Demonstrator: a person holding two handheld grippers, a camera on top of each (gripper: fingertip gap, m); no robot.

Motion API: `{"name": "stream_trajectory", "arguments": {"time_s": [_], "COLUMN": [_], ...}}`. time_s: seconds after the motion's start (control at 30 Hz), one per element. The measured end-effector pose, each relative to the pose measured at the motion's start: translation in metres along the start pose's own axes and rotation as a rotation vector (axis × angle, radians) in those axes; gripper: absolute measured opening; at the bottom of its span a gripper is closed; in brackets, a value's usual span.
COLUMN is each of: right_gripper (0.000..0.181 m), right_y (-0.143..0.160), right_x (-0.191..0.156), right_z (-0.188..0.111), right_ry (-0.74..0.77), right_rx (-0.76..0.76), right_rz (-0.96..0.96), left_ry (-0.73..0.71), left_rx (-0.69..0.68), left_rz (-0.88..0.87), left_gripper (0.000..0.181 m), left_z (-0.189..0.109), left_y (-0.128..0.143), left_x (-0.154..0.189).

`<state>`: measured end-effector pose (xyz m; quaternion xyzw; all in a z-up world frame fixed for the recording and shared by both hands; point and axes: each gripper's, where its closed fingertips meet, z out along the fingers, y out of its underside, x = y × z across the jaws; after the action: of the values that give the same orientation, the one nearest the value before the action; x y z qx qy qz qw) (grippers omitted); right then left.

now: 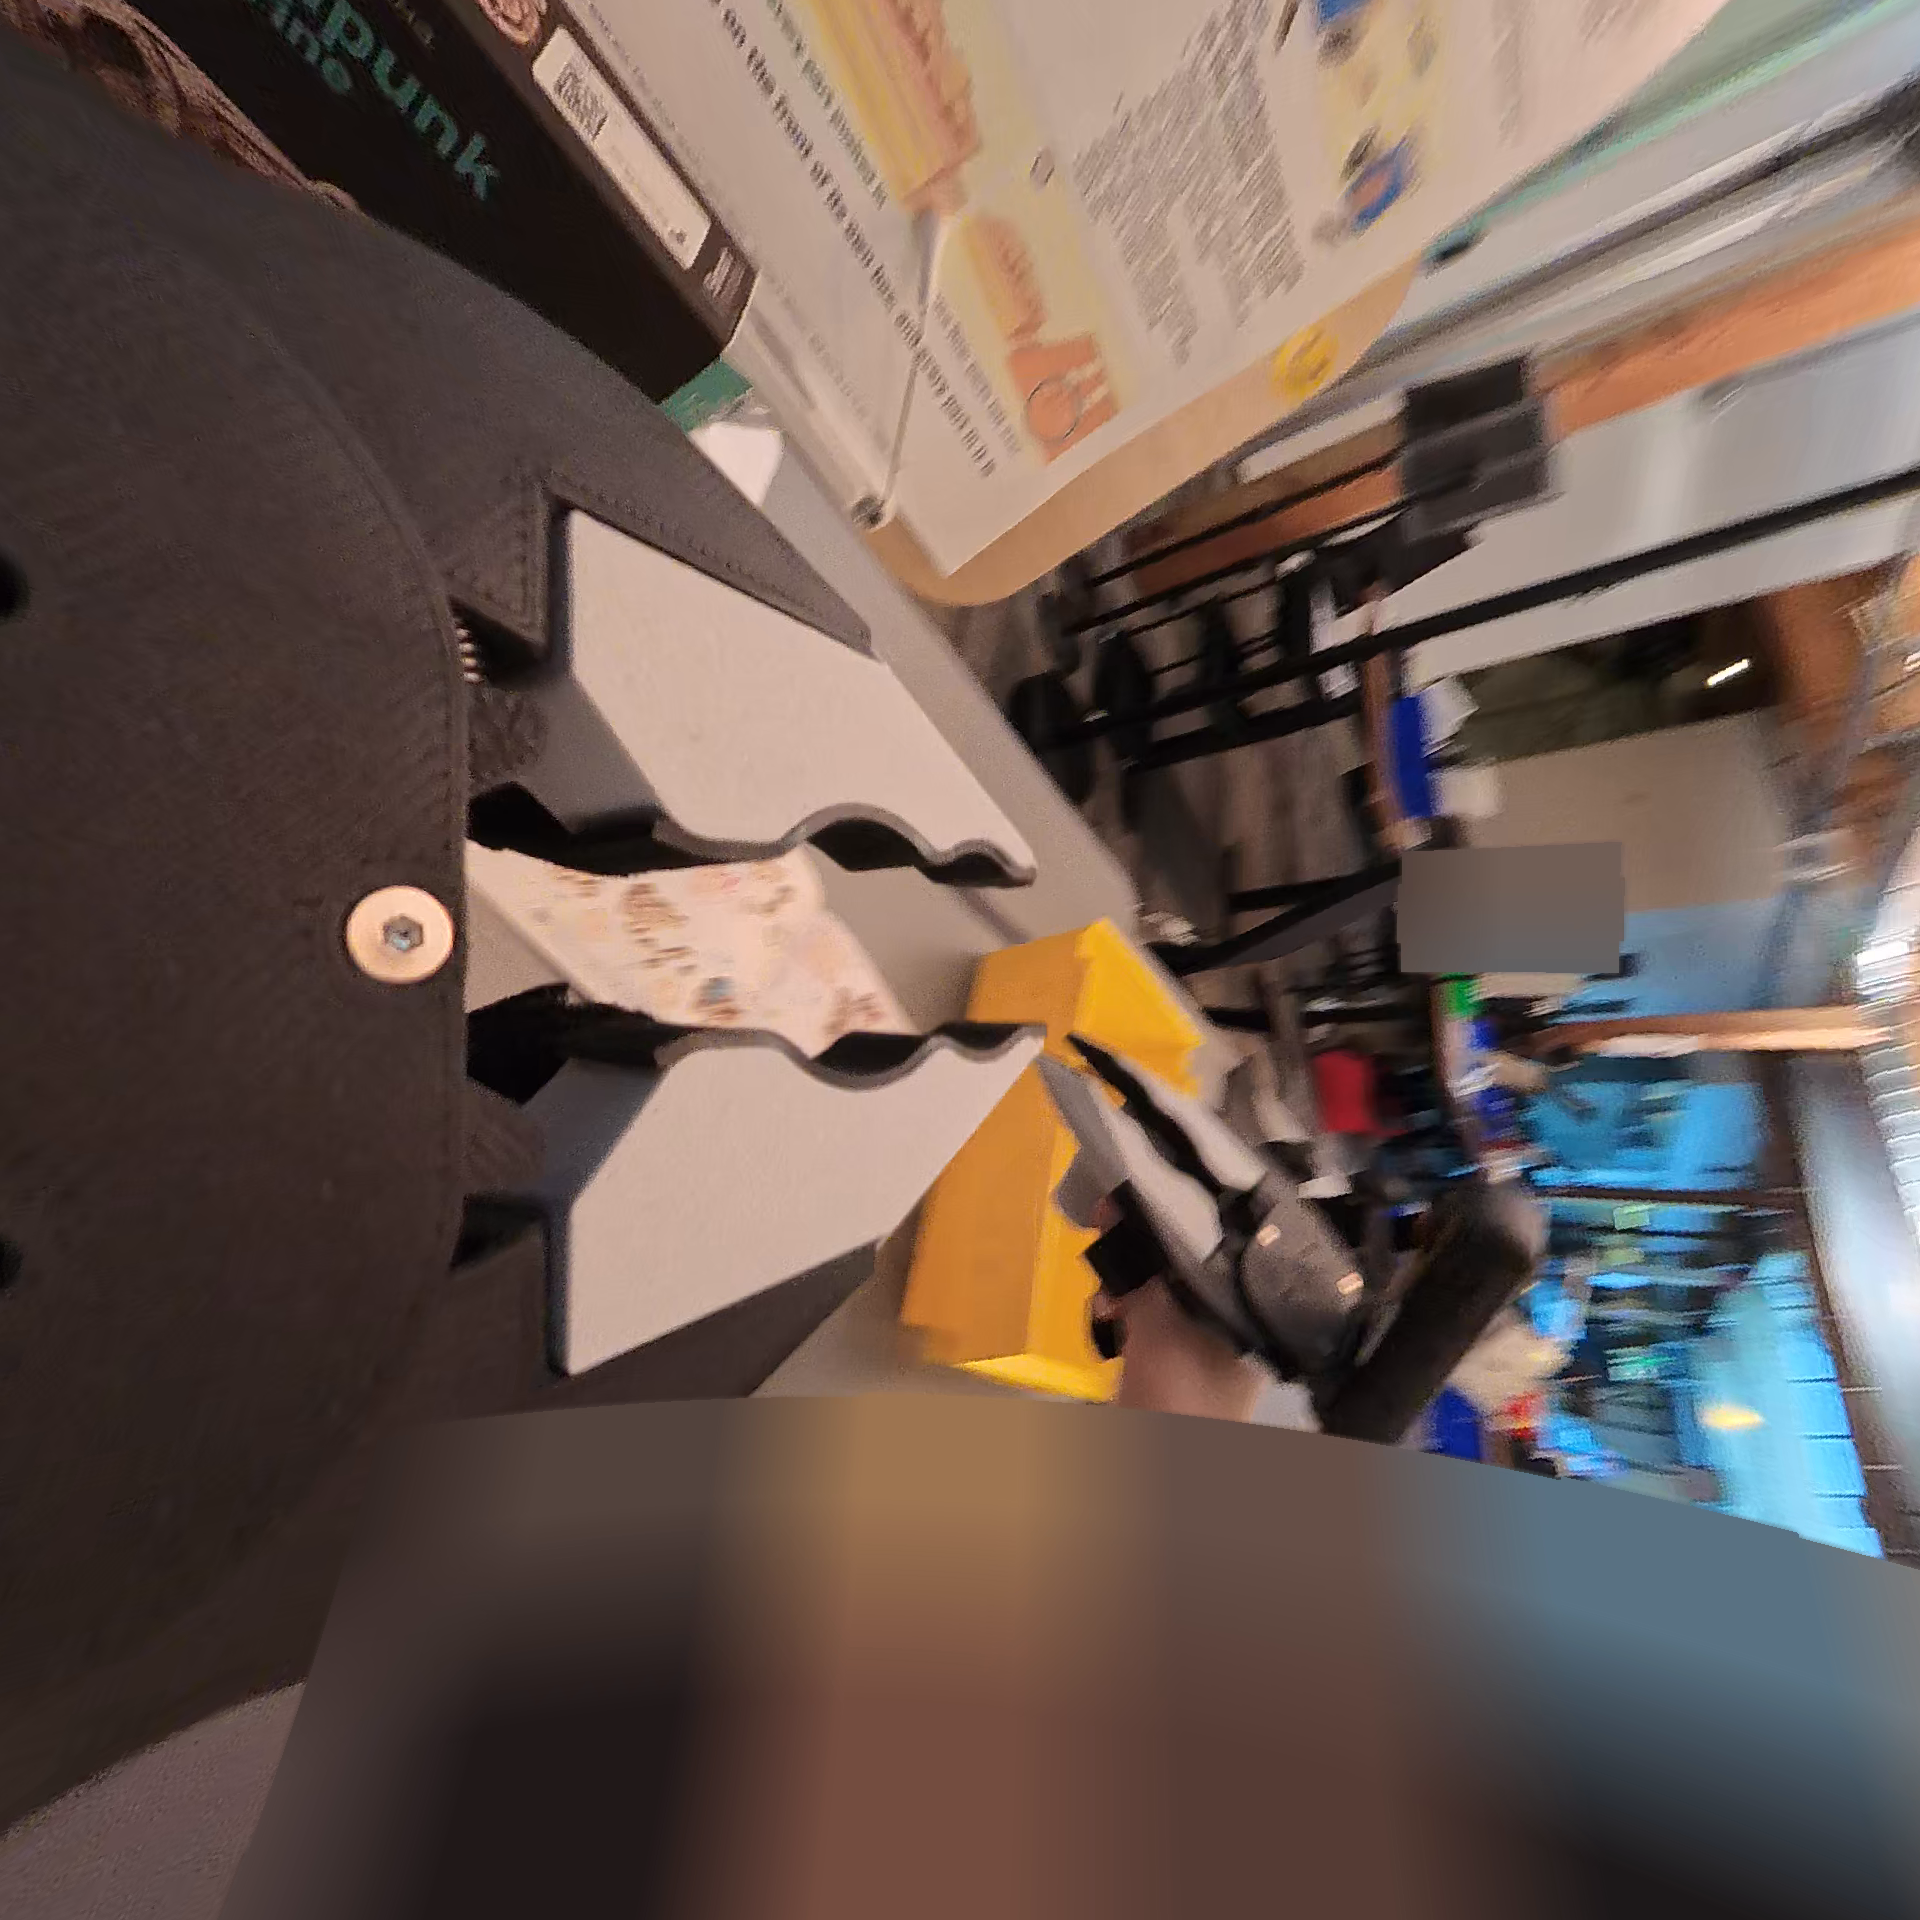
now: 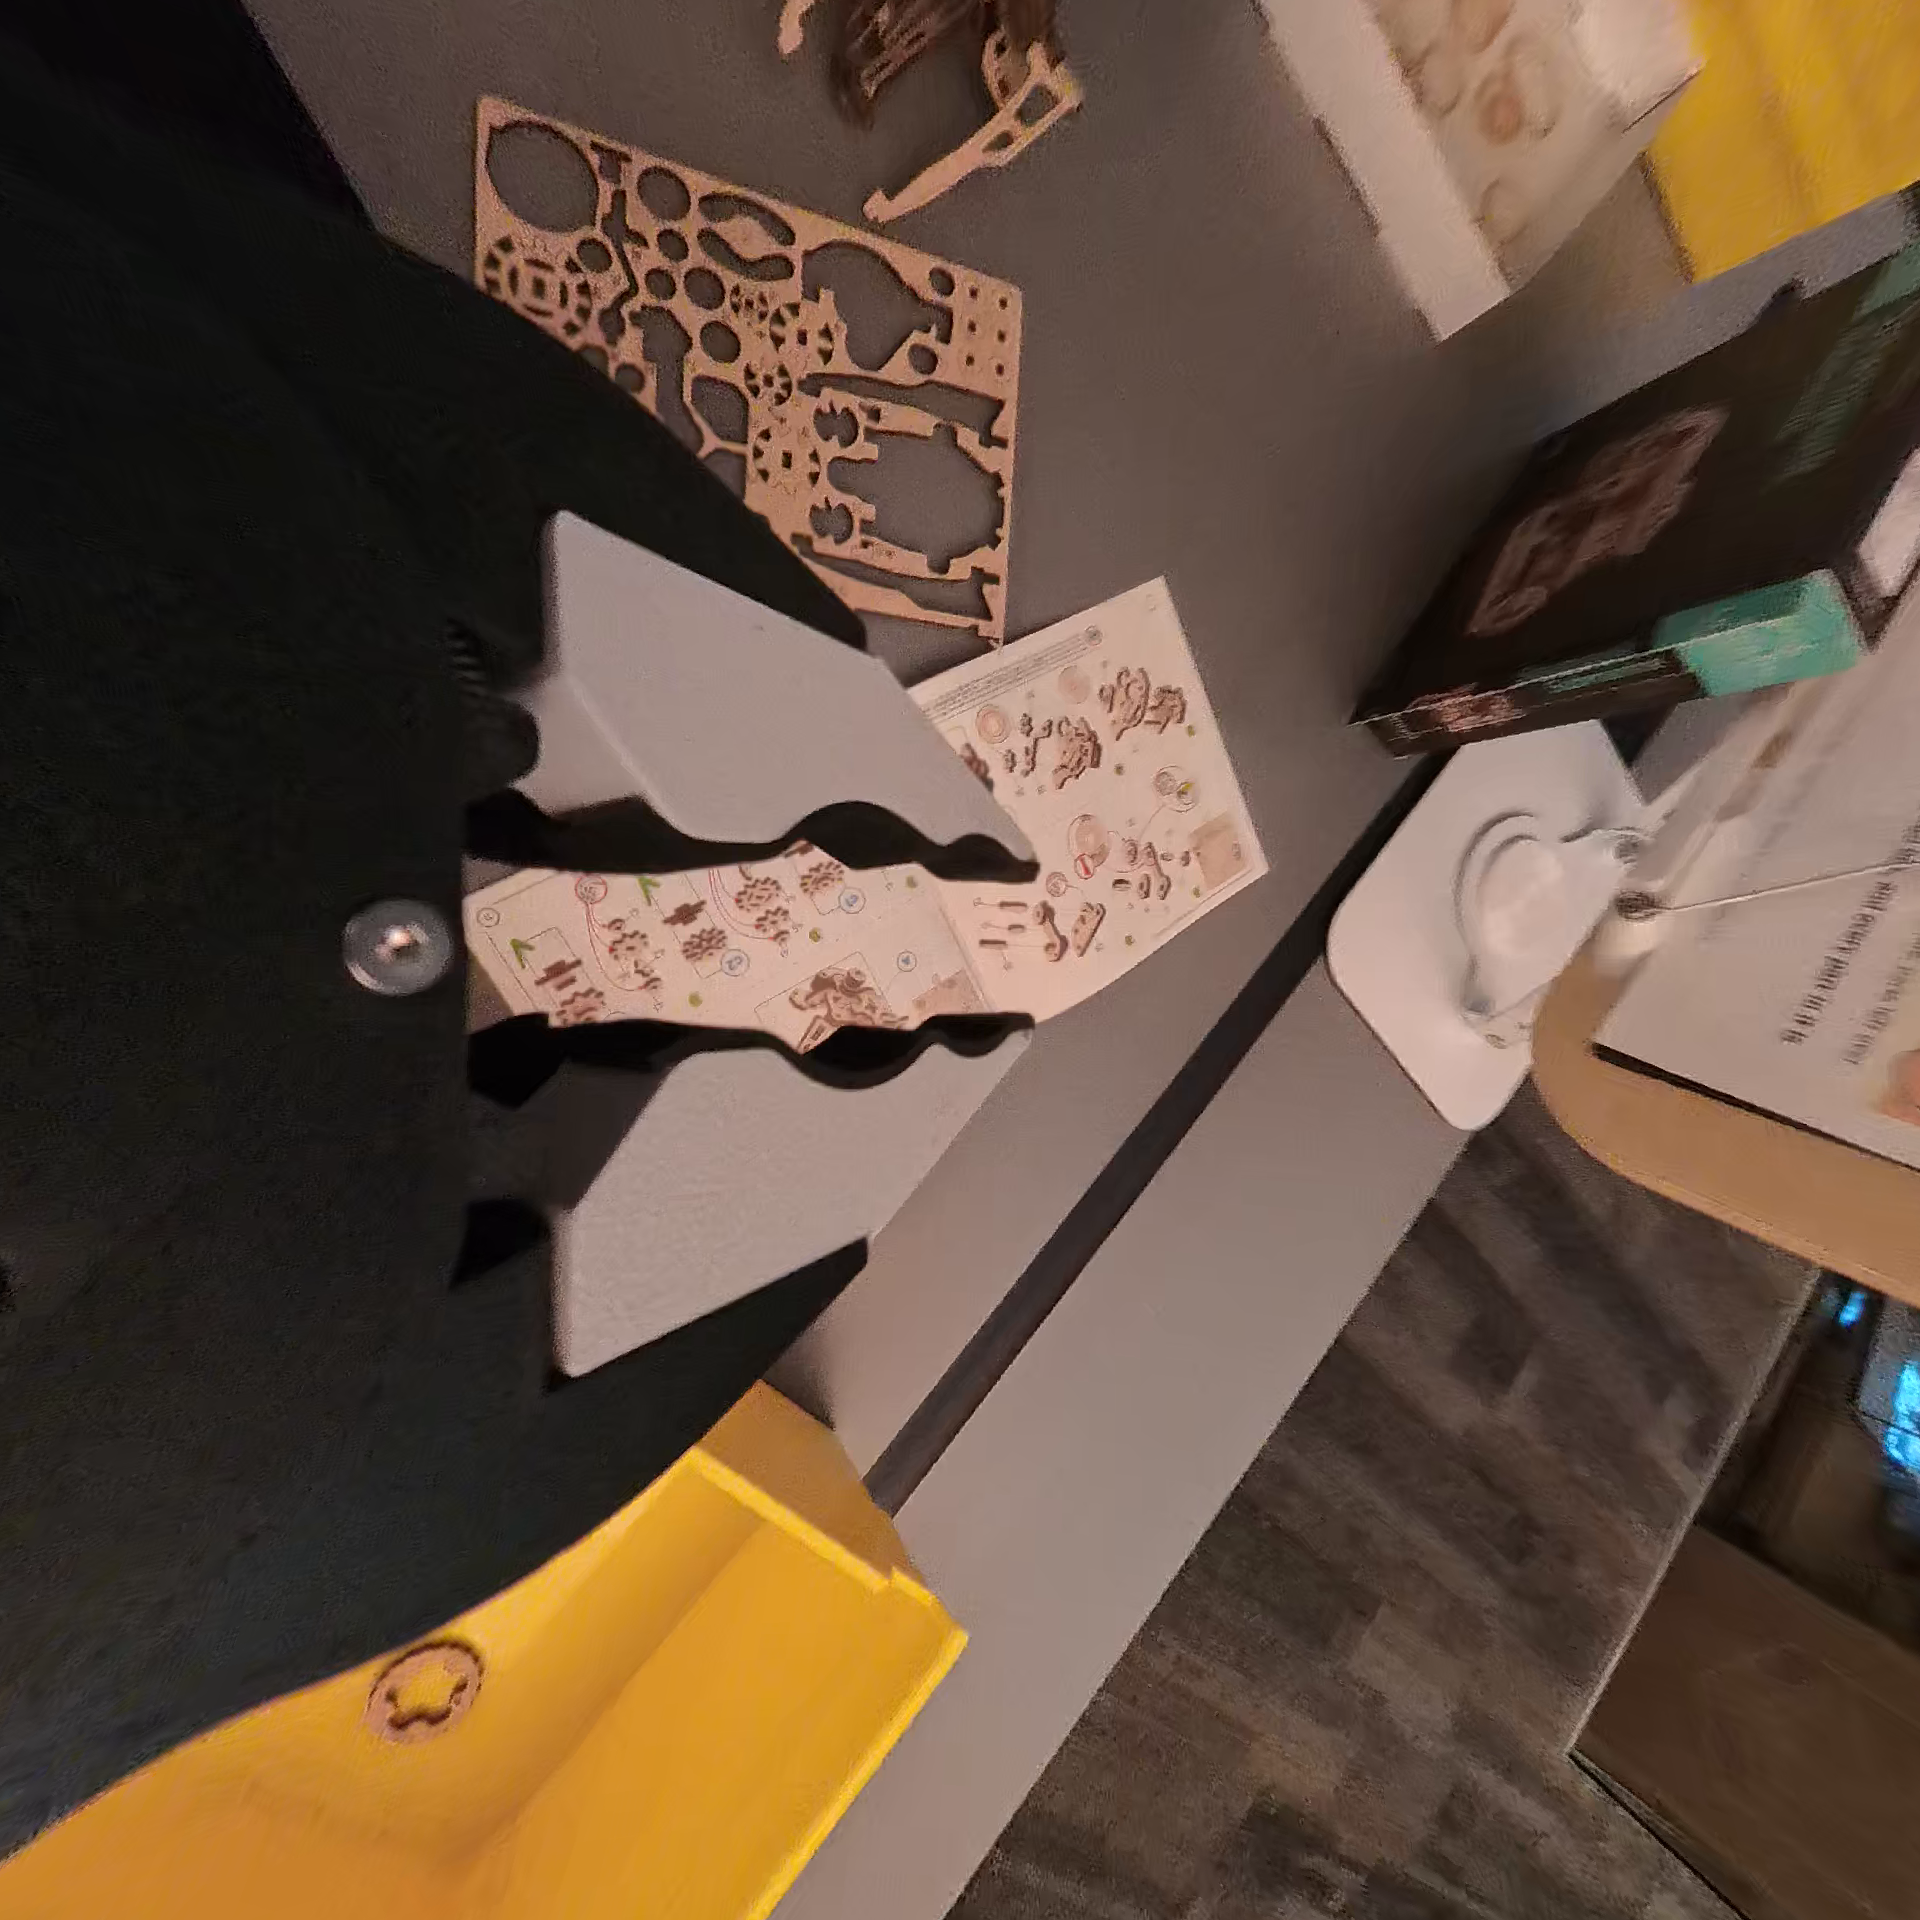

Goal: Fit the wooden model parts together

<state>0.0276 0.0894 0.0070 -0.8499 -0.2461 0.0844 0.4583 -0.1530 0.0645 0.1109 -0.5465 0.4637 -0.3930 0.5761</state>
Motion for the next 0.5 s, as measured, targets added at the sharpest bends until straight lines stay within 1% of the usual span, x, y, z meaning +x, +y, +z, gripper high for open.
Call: {"name": "stream_trajectory", "arguments": {"time_s": [0.1,0.17,0.2,0.23,0.27,0.3,0.33,0.4,0.43,0.5], "right_gripper": [0.023,0.024,0.023,0.023,0.024,0.024,0.024,0.025,0.025,0.025], "right_y": [0.0,-0.001,-0.003,-0.006,-0.01,-0.013,-0.015,-0.019,-0.021,-0.025], "right_x": [-0.014,-0.026,-0.028,-0.03,-0.033,-0.036,-0.039,-0.042,-0.041,-0.042], "right_z": [0.009,0.006,0.004,0.001,-0.003,-0.007,-0.011,-0.018,-0.022,-0.028], "right_ry": [-0.058,-0.105,-0.102,-0.094,-0.092,-0.094,-0.099,-0.102,-0.095,-0.1], "right_rx": [-0.014,-0.017,-0.011,-0.003,0.006,0.016,0.024,0.039,0.051,0.075], "right_rz": [-0.009,-0.021,-0.028,-0.04,-0.057,-0.076,-0.093,-0.115,-0.116,-0.113], "left_ry": [0.066,0.103,0.057,-0.033,-0.103,-0.114,-0.094,-0.072,-0.05,0.062], "left_rx": [-0.118,-0.242,-0.304,-0.322,-0.312,-0.309,-0.34,-0.472,-0.511,-0.521], "left_rz": [0.03,0.094,0.149,0.184,0.182,0.148,0.108,0.072,0.055,0.017], "left_gripper": [0.028,0.029,0.027,0.026,0.026,0.025,0.026,0.035,0.039,0.048], "left_z": [0.002,-0.001,-0.007,-0.015,-0.025,-0.036,-0.049,-0.081,-0.094,-0.106], "left_y": [0.015,0.028,0.035,0.036,0.034,0.037,0.047,0.083,0.1,0.124], "left_x": [0.011,0.019,0.011,-0.002,-0.01,-0.008,-0.002,0.007,0.015,0.044]}}
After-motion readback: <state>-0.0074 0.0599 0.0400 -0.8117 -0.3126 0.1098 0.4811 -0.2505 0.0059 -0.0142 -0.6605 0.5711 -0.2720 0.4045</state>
